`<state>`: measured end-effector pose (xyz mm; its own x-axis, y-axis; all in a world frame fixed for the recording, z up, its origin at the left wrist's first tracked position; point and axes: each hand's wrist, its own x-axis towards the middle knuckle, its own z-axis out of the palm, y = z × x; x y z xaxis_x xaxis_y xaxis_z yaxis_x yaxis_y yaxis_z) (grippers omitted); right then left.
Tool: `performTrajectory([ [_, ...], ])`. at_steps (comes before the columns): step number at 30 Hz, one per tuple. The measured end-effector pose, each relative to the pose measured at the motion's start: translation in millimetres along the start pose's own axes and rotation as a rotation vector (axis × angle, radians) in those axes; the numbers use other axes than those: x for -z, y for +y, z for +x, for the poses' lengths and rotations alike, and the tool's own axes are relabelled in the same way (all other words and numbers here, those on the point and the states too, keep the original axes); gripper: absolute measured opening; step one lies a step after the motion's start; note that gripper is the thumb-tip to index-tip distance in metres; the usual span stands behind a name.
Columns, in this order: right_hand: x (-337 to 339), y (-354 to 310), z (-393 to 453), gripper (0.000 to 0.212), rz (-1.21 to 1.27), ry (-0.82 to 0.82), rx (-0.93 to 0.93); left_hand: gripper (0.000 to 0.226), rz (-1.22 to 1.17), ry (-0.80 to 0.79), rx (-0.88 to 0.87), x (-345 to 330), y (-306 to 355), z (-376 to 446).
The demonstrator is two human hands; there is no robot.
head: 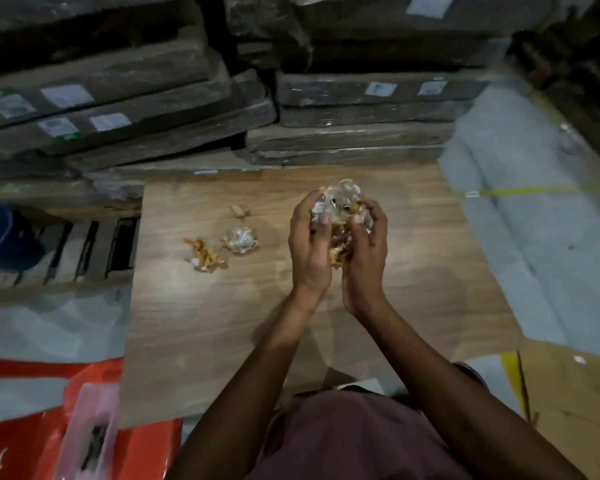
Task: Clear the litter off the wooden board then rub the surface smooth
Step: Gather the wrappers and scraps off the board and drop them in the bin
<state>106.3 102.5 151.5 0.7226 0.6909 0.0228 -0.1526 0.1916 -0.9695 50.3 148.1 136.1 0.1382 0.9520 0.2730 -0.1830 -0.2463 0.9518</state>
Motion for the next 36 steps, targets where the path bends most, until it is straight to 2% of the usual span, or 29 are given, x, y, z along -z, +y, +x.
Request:
performTrajectory([
  [6, 69.5, -32.1, -5.4, 0.029, 0.063, 0.209, 0.007, 0.033, -0.017, -0.169, 0.01, -73.6, 8.7, -35.8],
  [13, 172.2, -63.7, -10.8, 0.045, 0.135, 0.434, 0.018, 0.032, -0.055, -0.42, 0.065, -168.4, 17.8, -92.6],
  [19, 284.8, -81.1, -20.2, 0.044, 0.098, 0.553, 0.005, 0.038, -0.065, -0.561, 0.115, -261.4, 12.7, -163.5],
  [22, 349.1, -87.5, -23.0, 0.036, 0.063, 0.65, 0.001, 0.043, -0.055, -0.601, 0.14, -308.6, 10.5, -208.7],
  [26, 433.2, -82.7, -27.4, 0.03, 0.015, 0.722, -0.03, 0.043, -0.039, -0.648, 0.187, -367.4, 0.1, -260.4],
  [31, 514.0, -61.0, -34.2, 0.031, -0.027, 0.852, -0.09, 0.064, 0.034, -0.742, 0.33, -422.1, -21.7, -314.4],
  [36, 576.8, -17.4, -36.8, 0.031, 0.013, 0.945, -0.194, 0.056, 0.182, -0.93, 0.454, -457.2, -79.5, -352.2],
])
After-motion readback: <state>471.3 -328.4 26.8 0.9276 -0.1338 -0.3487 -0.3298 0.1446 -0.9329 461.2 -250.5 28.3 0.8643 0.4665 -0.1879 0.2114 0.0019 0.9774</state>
